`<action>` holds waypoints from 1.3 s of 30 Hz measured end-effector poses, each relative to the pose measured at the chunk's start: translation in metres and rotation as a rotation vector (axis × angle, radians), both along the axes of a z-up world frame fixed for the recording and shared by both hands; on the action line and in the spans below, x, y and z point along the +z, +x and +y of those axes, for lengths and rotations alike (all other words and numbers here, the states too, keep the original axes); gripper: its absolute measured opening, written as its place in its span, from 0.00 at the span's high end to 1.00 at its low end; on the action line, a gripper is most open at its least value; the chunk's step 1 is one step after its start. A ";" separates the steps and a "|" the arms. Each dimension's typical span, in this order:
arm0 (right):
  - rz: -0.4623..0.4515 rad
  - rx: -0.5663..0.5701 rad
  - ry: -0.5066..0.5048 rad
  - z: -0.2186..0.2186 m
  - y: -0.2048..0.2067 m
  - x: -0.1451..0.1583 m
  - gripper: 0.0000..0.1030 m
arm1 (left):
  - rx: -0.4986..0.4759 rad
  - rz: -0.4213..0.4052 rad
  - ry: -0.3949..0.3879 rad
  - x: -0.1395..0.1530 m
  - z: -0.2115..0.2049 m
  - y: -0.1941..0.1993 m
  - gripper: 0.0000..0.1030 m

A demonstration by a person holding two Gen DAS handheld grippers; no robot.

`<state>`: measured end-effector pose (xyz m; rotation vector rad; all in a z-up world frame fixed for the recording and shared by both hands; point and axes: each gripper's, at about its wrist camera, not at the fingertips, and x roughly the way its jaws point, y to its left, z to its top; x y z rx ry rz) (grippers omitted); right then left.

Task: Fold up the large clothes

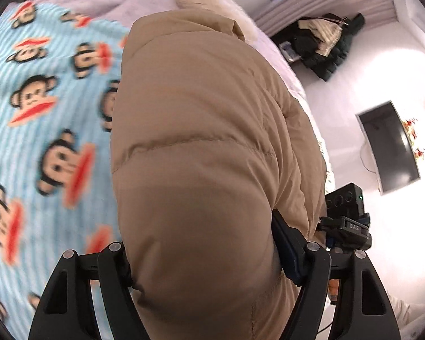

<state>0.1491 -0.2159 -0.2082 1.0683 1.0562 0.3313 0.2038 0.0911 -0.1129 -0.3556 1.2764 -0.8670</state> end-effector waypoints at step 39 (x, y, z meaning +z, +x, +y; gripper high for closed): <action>0.068 0.000 -0.545 0.086 -0.088 0.002 0.88 | 0.000 -0.525 0.495 -0.005 -0.118 0.018 0.20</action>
